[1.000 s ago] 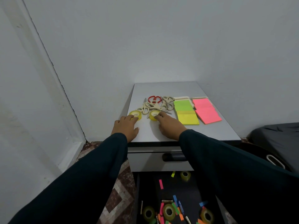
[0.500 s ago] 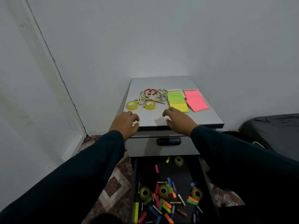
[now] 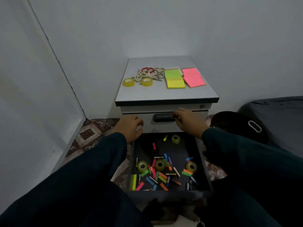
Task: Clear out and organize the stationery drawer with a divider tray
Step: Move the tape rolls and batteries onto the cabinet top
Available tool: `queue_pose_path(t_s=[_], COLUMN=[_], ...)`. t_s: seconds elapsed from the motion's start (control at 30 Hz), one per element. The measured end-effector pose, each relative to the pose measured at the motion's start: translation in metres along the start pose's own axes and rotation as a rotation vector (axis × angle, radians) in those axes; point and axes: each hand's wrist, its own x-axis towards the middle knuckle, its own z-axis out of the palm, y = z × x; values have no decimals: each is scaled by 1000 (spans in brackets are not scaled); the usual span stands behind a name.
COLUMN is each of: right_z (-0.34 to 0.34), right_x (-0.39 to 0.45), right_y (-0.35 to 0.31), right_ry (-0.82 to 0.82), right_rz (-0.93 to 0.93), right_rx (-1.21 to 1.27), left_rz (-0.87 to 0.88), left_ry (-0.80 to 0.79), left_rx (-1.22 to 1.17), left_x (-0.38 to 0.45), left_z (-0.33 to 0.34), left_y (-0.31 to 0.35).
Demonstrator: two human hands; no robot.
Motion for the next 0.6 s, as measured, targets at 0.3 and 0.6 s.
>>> queue_pose_path(t_s=[0.3,0.6], right_z=[57,114], right_x=[-39,-61], right_y=[28,59], right_ry=[-230,-468], right_rz=[82,183], right_rx=[-56,-114], left_rz=[-61,-45], left_ry=[-277,-499], left_rx=[43,117], left_x=[-35,-48], left_z=[71,133], left_y=[3,3])
